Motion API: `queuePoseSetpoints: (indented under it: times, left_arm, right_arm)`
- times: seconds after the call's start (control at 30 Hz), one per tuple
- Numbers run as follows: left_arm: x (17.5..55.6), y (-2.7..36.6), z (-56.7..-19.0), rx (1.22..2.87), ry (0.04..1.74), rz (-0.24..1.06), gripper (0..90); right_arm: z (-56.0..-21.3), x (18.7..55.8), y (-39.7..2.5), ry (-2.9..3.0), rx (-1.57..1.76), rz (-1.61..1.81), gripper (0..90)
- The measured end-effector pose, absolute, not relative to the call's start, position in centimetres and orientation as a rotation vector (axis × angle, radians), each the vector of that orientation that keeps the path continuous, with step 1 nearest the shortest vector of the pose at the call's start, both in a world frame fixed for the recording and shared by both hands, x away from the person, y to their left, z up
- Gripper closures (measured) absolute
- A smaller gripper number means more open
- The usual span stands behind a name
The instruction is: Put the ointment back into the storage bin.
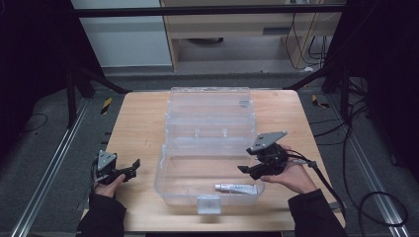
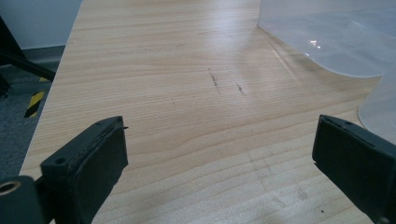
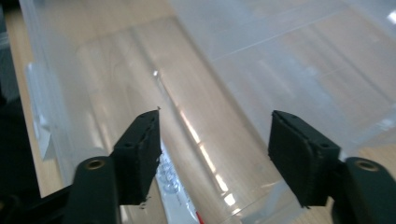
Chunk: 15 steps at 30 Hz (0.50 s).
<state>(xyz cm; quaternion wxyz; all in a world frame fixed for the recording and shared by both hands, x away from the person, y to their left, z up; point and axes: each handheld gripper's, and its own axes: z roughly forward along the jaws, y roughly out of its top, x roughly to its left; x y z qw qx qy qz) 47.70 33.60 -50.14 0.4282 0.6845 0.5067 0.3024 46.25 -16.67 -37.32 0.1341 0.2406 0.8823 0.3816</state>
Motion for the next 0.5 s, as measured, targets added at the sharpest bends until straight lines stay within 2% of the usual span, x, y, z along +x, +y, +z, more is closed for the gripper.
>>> queuePoseSetpoints:
  times: [0.27,0.5]
  left_arm:
    - [47.7,33.6,-50.1,1.706,1.268,0.755,2.7]
    - [47.7,33.6,-50.1,1.707,1.266,0.757,2.7]
  right_arm:
    - [-37.8,45.4,-20.5,2.309,0.878,1.229,20.5]
    - [-38.9,45.7,-23.3,2.156,1.042,1.255,19.9]
